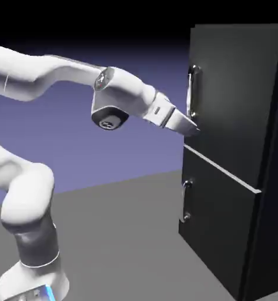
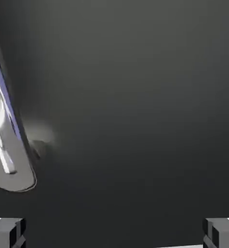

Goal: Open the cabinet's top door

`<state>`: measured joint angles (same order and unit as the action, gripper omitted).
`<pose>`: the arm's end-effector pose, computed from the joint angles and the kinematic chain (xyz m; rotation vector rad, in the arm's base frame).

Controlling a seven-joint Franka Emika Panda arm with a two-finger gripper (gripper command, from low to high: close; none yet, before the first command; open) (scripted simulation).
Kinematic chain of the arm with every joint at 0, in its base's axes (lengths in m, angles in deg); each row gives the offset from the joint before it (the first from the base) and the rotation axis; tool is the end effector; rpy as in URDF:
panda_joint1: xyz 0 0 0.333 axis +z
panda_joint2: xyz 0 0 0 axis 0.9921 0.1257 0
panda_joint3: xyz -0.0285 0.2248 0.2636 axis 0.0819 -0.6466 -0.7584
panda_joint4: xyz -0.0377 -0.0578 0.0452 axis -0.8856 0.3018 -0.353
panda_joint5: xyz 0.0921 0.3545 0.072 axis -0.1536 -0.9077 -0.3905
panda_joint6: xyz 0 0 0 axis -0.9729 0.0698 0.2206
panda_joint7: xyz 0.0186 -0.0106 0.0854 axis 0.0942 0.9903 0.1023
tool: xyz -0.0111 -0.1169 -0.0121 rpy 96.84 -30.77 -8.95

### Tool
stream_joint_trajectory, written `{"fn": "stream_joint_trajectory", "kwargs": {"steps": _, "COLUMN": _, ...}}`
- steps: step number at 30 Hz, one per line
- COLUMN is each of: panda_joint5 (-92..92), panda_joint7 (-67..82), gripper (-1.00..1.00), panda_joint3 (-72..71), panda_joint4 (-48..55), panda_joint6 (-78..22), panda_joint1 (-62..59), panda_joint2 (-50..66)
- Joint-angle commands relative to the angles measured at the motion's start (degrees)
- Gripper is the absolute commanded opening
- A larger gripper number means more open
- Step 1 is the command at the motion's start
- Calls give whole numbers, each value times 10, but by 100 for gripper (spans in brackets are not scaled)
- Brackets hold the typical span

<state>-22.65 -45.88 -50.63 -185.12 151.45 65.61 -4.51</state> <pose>0.3218 -0.0282 0.5696 -2.1738 1.0011 -1.2916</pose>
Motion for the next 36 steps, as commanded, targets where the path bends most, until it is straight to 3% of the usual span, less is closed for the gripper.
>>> {"fn": "stream_joint_trajectory", "kwargs": {"steps": 1, "panda_joint5": -25, "panda_joint7": 18, "gripper": 0, "panda_joint3": -8, "panda_joint4": 2, "panda_joint6": -2, "panda_joint1": -8, "panda_joint2": -5}}
{"fn": "stream_joint_trajectory", "kwargs": {"steps": 31, "panda_joint5": -773, "panda_joint7": 560, "gripper": 0, "panda_joint3": -233, "panda_joint4": 70, "panda_joint6": -65, "panda_joint1": -234, "panda_joint2": -164}}
{"fn": "stream_joint_trajectory", "kwargs": {"steps": 36, "panda_joint5": -807, "panda_joint7": 582, "gripper": 0, "panda_joint3": -272, "panda_joint4": 113, "panda_joint6": -86, "panda_joint1": -297, "panda_joint2": -130}}
